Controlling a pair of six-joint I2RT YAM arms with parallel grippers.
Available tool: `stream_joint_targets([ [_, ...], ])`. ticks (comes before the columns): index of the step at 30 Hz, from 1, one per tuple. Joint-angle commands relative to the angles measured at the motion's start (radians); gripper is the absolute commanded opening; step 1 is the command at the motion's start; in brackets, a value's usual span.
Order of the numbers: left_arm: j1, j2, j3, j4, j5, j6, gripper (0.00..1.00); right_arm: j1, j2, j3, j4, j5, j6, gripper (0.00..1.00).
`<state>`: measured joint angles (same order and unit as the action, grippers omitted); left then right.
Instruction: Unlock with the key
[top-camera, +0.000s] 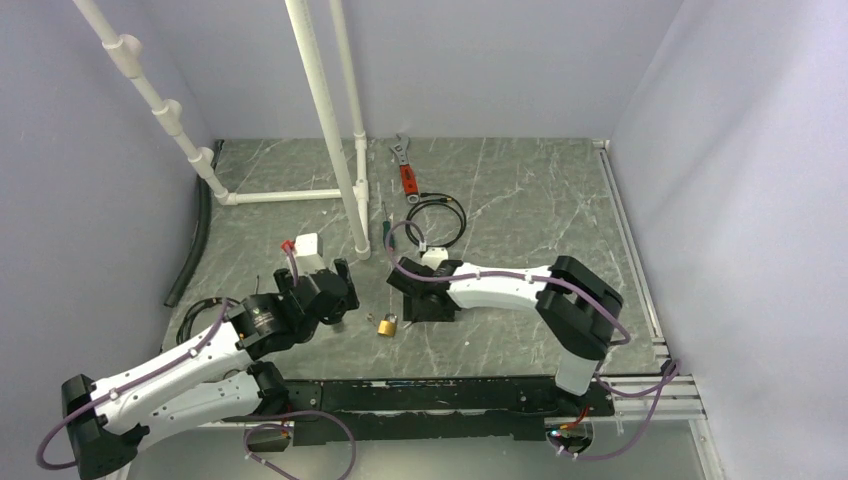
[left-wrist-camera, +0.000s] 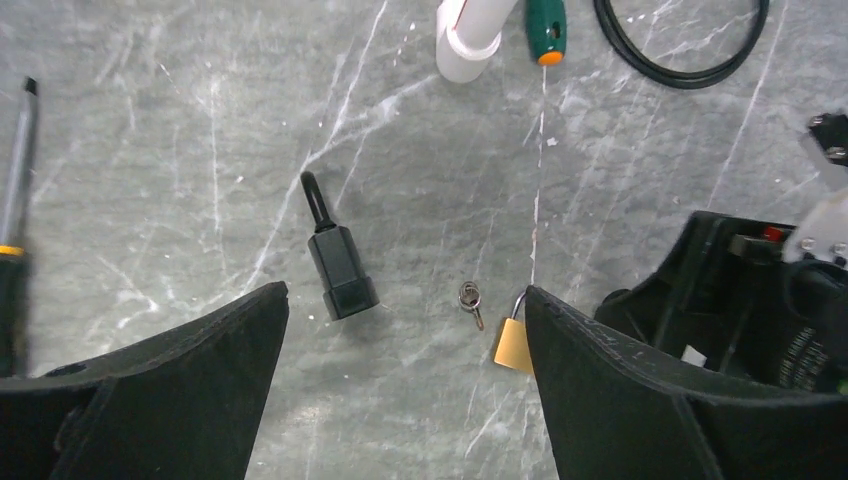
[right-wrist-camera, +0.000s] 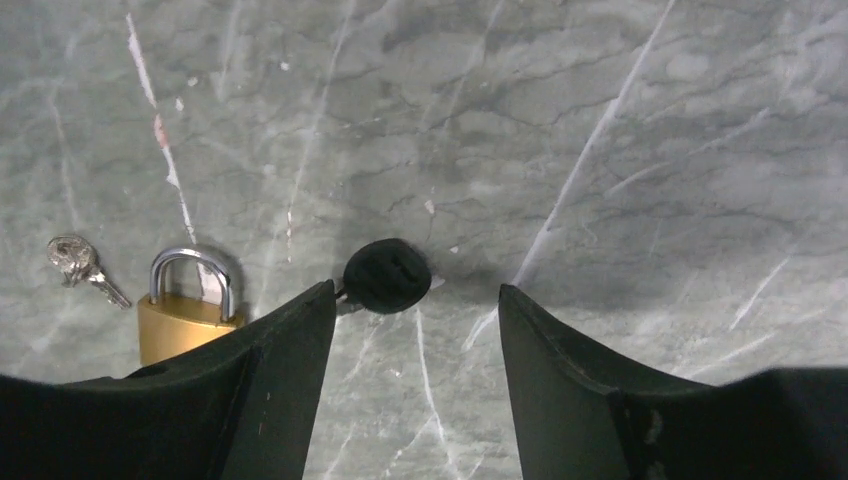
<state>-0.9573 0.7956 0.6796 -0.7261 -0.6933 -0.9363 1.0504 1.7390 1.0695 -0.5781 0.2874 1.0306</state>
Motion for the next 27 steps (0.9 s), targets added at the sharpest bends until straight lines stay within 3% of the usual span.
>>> stream_joint_targets([
  [1,-0.003,-0.013,0.13,-0.164,-0.015,0.07,0.91,0.015,0.059,0.069,-0.09,0.033,0.055,0.62],
  [6,-0.004,-0.055,0.134,-0.262,-0.042,0.034,0.9,0.019,0.097,0.085,-0.088,0.038,0.075,0.61],
  [11,-0.003,-0.116,0.083,-0.22,-0.002,0.05,0.88,0.019,0.132,0.12,-0.127,0.068,0.076,0.6],
  [19,-0.003,-0.144,0.072,-0.219,-0.001,0.044,0.87,0.043,0.204,0.164,-0.192,0.085,0.08,0.49],
  [27,-0.003,-0.134,0.066,-0.193,0.015,0.07,0.85,0.043,0.186,0.124,-0.15,0.075,0.086,0.28],
])
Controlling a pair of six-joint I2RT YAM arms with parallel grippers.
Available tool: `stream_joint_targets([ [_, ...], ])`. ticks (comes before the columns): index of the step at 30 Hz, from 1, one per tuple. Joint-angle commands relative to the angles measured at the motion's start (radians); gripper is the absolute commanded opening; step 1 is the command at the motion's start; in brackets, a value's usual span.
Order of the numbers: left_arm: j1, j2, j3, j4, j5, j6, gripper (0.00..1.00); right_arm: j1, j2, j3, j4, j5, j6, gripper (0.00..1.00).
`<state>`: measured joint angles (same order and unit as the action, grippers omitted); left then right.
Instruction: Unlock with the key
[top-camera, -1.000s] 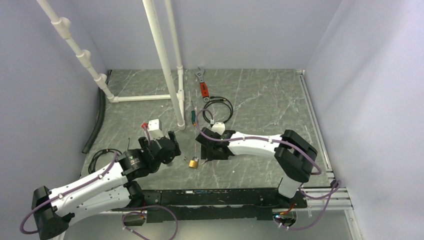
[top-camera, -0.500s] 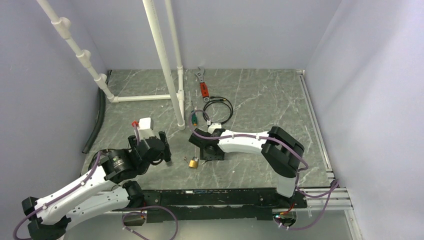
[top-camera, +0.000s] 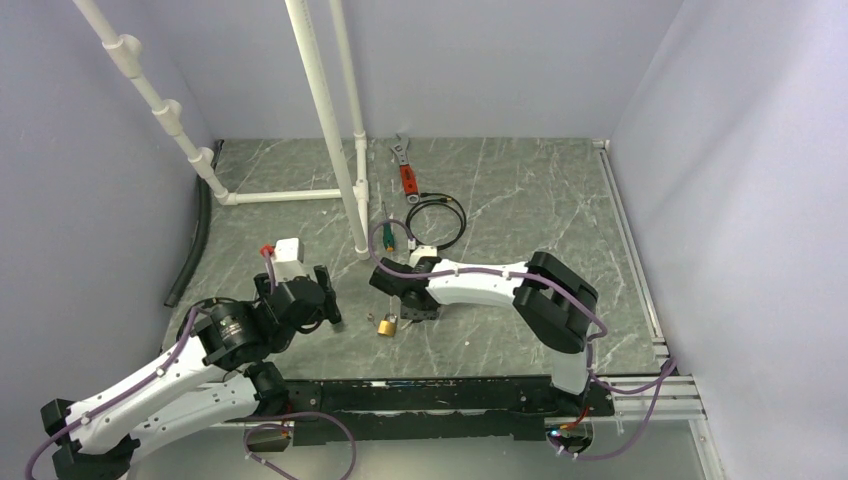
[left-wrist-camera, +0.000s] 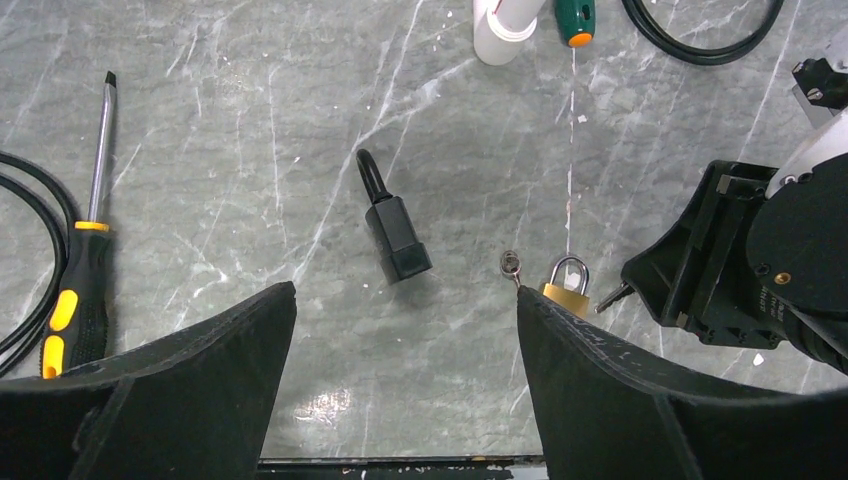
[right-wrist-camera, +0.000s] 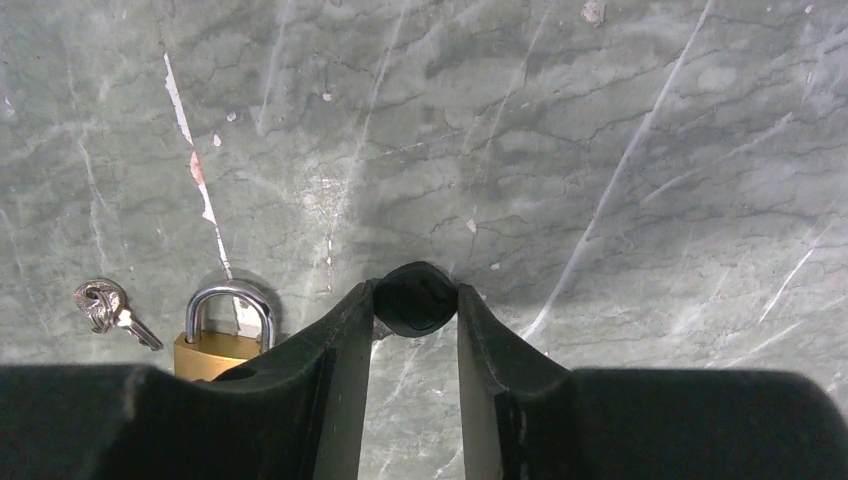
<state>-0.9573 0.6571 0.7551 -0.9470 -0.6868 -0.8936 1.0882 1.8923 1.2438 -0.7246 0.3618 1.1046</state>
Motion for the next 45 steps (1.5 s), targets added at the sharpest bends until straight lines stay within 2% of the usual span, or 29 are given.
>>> stream_joint_targets([
  [1,-0.003,0.008,-0.01,0.03,0.01,0.03,0.85,0.006,0.027,-0.055,0.001,0.003,0.015,0.28],
  [5,-0.003,0.015,-0.01,0.041,0.021,0.044,0.85,0.006,0.001,-0.068,0.009,0.018,0.02,0.21],
  [12,-0.003,0.024,-0.028,0.136,0.101,0.121,0.83,0.0,-0.091,-0.082,0.038,0.052,0.007,0.2],
  [27,-0.003,0.056,-0.134,0.544,0.402,0.27,0.76,-0.072,-0.346,-0.217,0.159,-0.007,0.001,0.18],
  [35,-0.003,0.183,-0.197,0.832,0.556,0.241,0.73,-0.107,-0.524,-0.272,0.235,-0.106,-0.012,0.18],
  [39,-0.003,0.23,-0.215,0.963,0.603,0.216,0.68,-0.108,-0.598,-0.3,0.256,-0.124,-0.008,0.18],
  [45,-0.003,0.31,-0.205,1.056,0.643,0.205,0.64,-0.11,-0.642,-0.314,0.276,-0.133,-0.006,0.18],
])
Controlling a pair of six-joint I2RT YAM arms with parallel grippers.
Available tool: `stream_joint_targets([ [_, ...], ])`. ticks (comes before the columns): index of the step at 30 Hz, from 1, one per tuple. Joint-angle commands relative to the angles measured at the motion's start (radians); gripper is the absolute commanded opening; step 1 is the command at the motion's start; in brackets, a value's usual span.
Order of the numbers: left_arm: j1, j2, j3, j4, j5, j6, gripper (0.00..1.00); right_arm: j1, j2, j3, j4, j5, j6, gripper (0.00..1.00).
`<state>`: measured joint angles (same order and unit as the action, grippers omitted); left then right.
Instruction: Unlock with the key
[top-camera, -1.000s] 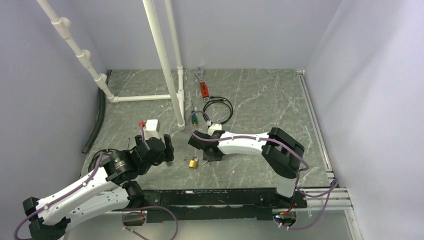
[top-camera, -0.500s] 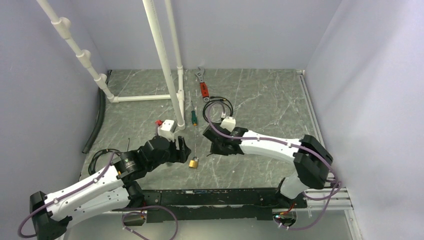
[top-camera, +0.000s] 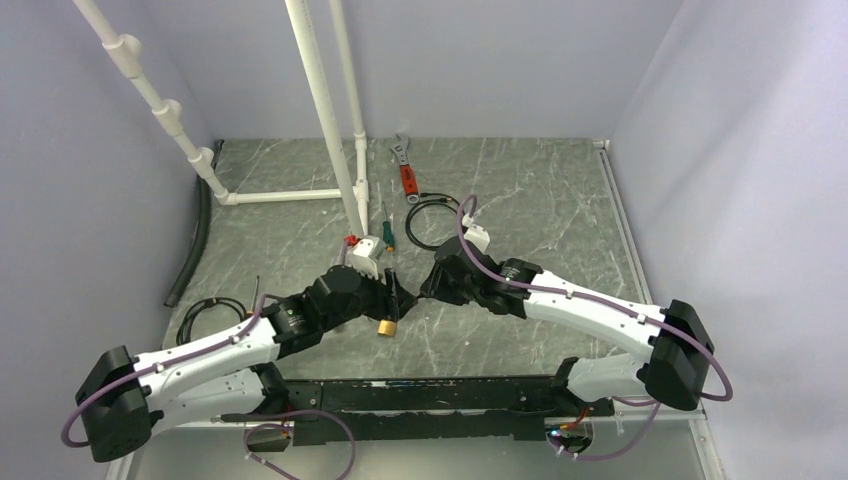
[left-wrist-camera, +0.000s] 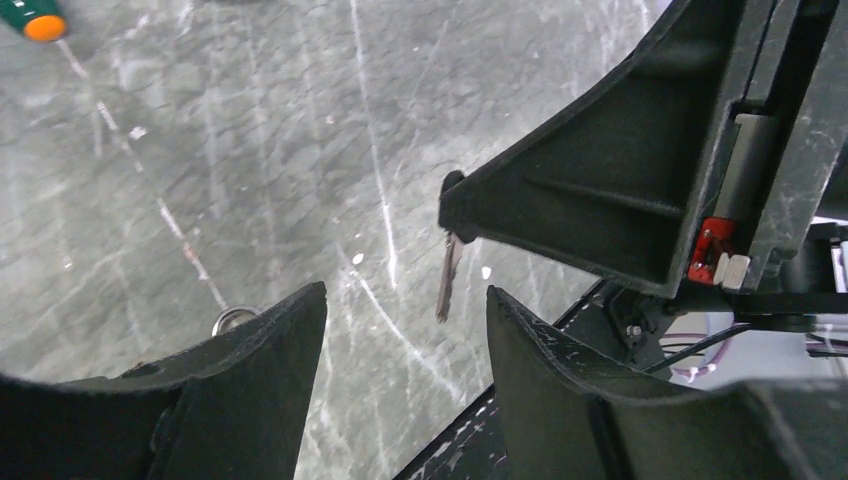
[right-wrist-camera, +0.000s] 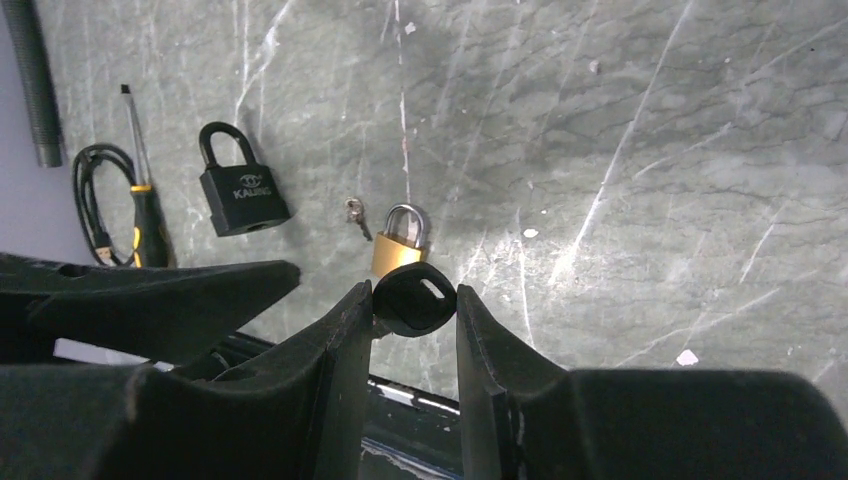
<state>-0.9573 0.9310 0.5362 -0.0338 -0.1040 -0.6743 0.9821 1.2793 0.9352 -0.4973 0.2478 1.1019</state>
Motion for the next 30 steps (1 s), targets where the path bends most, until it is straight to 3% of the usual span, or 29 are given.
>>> stream_joint_targets([
  [1,-0.003,0.05,0.021,0.148,0.067,-0.013,0.63,-0.003,-0.029,-0.006,0.05,-0.022,-0.004,0.18],
  [9,-0.003,0.074,0.012,0.178,0.079,-0.019,0.52,-0.003,-0.039,-0.011,0.073,-0.047,-0.001,0.18],
  [13,-0.003,0.066,0.0,0.201,0.079,-0.015,0.33,-0.004,-0.041,-0.017,0.086,-0.062,-0.004,0.17],
  [16,-0.003,0.069,0.006,0.191,0.065,-0.019,0.01,-0.004,-0.044,-0.021,0.093,-0.071,-0.001,0.17],
  [26,-0.004,0.043,0.0,0.171,0.046,-0.029,0.0,-0.003,-0.109,-0.06,0.141,-0.059,0.007,0.22],
  [28,-0.003,0.032,-0.002,0.173,0.047,-0.028,0.0,-0.003,-0.115,-0.062,0.15,-0.061,-0.001,0.36],
  [30,-0.003,0.021,0.001,0.165,0.052,-0.021,0.0,-0.003,-0.129,-0.072,0.179,-0.078,-0.041,0.69],
])
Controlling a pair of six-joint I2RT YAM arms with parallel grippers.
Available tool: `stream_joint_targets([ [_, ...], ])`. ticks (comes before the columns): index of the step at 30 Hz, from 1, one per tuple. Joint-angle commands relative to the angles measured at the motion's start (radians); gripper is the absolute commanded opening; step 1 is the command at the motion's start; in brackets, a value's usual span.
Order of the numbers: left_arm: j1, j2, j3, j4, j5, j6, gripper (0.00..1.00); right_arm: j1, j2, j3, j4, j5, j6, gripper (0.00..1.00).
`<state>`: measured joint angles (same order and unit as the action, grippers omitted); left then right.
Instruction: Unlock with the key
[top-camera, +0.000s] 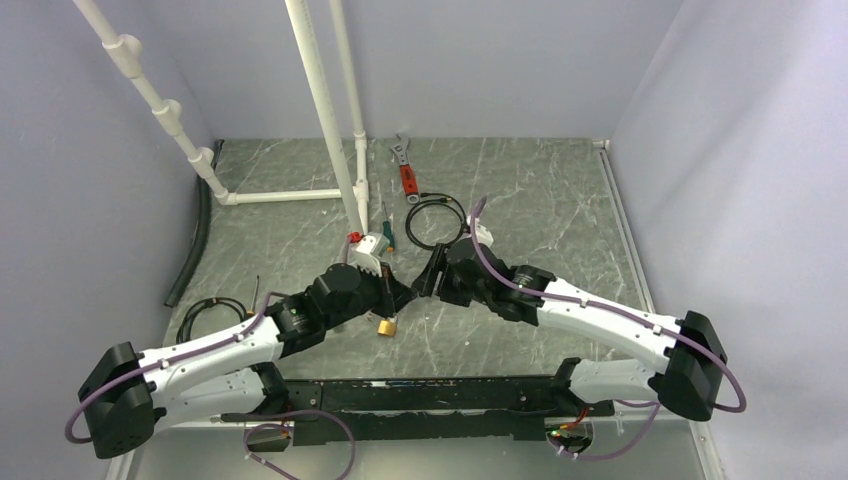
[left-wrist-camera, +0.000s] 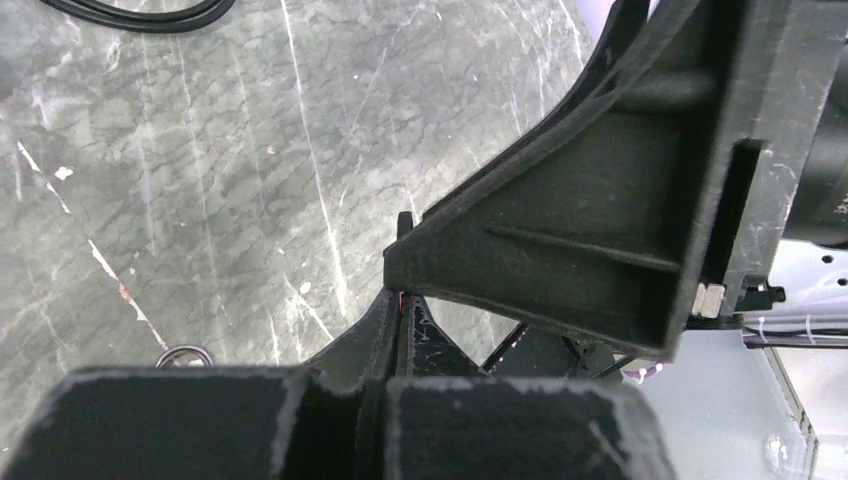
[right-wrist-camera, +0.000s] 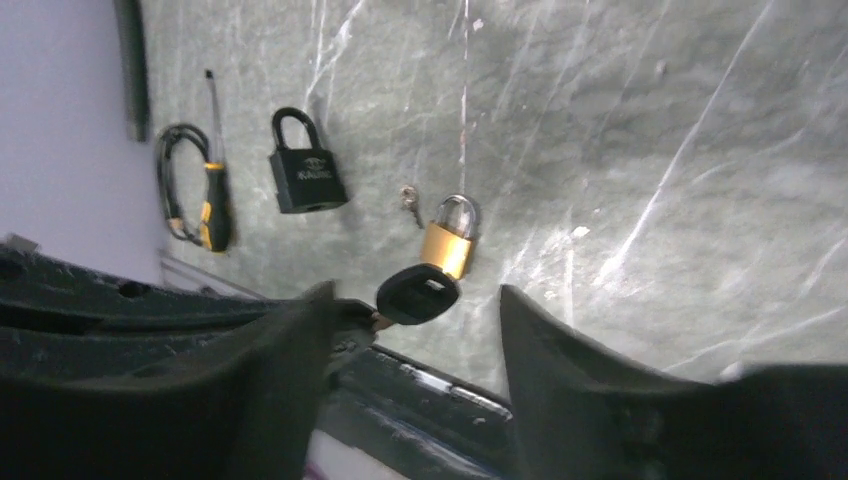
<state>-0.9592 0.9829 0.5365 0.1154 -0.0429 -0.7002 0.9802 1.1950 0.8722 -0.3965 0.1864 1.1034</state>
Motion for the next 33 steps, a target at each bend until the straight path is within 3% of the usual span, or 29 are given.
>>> stream_joint_targets([
  [1,-0.002,-0.037,0.009,-0.007,-0.01,0.009,0.0,-0.002,-0.056,-0.018,0.096,-0.023,-0.064,0.84],
  [2,-0.002,-0.046,0.019,-0.032,-0.01,0.016,0.0,-0.002,-0.073,-0.029,0.118,-0.029,-0.09,0.93],
  [4,0.0,-0.069,0.036,-0.084,-0.006,0.033,0.0,-0.007,-0.108,-0.04,0.133,-0.009,-0.136,0.99],
  [7,0.0,-0.129,0.05,-0.152,0.001,0.057,0.0,-0.019,-0.181,-0.069,0.19,0.0,-0.258,1.0],
  [10,0.003,-0.209,0.066,-0.175,0.04,0.097,0.0,-0.027,-0.311,-0.174,0.402,-0.062,-0.43,0.97],
  [12,0.004,-0.25,0.105,-0.241,0.068,0.119,0.0,-0.044,-0.419,-0.26,0.51,-0.109,-0.513,0.9],
  [16,0.006,-0.305,0.213,-0.371,0.175,0.162,0.0,-0.135,-0.584,-0.377,0.681,-0.443,-0.6,0.89],
  [20,0.007,-0.335,0.28,-0.417,0.295,0.167,0.0,-0.185,-0.552,-0.359,0.742,-0.785,-0.606,0.91],
  [26,0.007,-0.325,0.332,-0.403,0.444,0.152,0.0,-0.185,-0.462,-0.379,1.087,-1.064,-0.451,0.8],
  [31,0.007,-0.292,0.342,-0.405,0.476,0.163,0.0,-0.184,-0.401,-0.354,1.168,-1.126,-0.4,0.66],
  [33,0.007,-0.28,0.346,-0.4,0.49,0.165,0.0,-0.183,-0.393,-0.343,1.151,-1.121,-0.407,0.55],
])
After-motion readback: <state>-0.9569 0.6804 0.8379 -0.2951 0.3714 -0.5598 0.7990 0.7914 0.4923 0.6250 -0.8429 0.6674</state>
